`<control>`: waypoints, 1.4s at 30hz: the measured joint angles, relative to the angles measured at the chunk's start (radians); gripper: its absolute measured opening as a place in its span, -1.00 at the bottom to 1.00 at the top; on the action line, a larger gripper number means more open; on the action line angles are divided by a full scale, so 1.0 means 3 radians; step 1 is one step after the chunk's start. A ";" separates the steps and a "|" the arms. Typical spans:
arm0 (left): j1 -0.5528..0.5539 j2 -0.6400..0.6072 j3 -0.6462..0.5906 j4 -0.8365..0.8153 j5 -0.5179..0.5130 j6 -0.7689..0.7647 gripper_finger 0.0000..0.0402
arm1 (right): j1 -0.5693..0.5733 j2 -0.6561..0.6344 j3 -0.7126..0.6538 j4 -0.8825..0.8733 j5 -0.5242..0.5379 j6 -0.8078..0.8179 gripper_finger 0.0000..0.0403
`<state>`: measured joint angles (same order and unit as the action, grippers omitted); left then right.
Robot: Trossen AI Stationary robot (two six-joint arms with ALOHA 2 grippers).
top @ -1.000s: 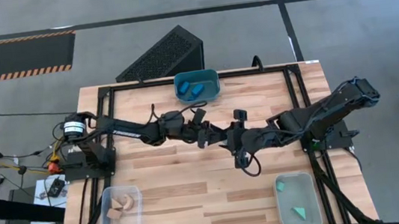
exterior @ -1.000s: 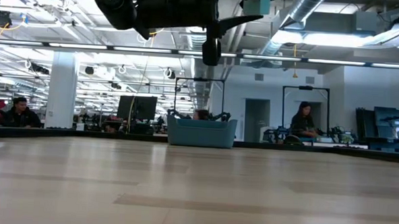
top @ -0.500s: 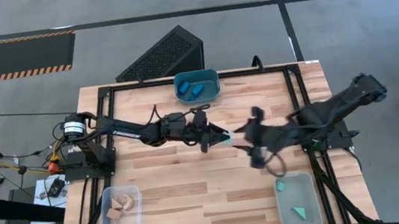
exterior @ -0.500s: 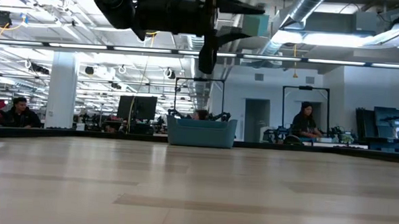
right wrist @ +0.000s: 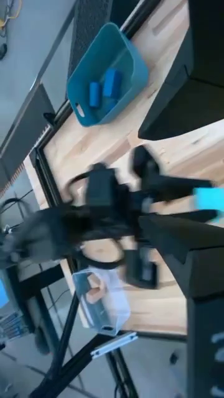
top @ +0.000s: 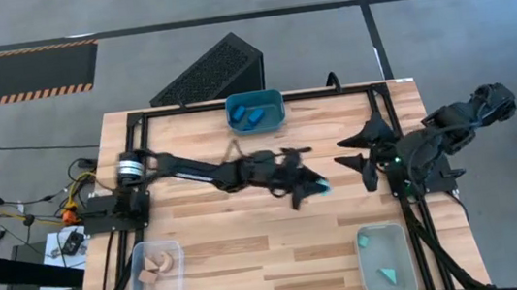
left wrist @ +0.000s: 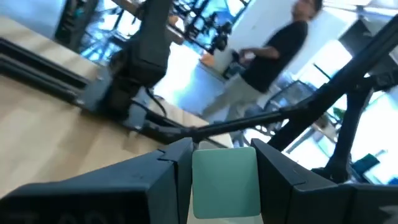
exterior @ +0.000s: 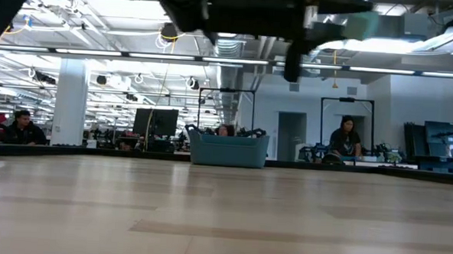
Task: Sort & place blocks by color
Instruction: Put the light blue block into the gray bin, then return to Home Position
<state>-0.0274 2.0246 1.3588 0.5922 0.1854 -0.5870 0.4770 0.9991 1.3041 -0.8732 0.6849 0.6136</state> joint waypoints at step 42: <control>-0.0570 0.2518 0.3314 -0.0670 -0.0148 0.1095 0.12 | 0.0412 -0.0152 -0.0004 -0.0798 -0.0092 0.0910 -0.04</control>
<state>-0.1985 2.7799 2.3531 0.3913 0.1411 -0.2583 0.6006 0.9535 1.3029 -1.1125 0.6572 0.8866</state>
